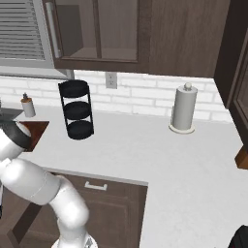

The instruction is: Place the appropriate cutting tool for cutting the carrot skin on the cutting board.

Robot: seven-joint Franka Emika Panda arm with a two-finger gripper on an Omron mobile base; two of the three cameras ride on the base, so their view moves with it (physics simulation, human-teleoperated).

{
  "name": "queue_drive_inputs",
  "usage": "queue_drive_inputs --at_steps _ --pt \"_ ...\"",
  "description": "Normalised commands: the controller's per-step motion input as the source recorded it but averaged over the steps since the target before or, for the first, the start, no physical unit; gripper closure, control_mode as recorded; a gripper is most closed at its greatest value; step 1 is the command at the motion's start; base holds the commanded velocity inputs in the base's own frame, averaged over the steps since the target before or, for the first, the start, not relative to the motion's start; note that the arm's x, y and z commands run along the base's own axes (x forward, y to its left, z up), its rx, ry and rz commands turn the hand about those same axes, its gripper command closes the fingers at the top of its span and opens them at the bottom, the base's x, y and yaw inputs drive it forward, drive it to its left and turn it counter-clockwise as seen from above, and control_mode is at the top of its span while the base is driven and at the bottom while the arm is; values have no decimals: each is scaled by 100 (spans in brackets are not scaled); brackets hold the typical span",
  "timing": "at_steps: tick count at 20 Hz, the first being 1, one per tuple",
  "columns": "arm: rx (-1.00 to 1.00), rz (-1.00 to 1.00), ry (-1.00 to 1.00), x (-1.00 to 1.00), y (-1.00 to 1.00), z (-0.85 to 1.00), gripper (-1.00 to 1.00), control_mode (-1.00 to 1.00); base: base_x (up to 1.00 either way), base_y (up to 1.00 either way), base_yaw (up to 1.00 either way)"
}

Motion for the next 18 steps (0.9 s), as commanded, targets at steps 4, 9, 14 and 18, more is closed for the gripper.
queue_drive_inputs --at_steps 4,9,14,18 --pt "0 0 9 58 16 -62 100 -100 0 0 0" --pt "0 0 5 50 27 -52 100 -100 0 0 0" --pt "0 0 1 19 28 -48 100 -100 0 0 0" --pt "0 0 0 0 1 -71 100 -100 0 0 0"
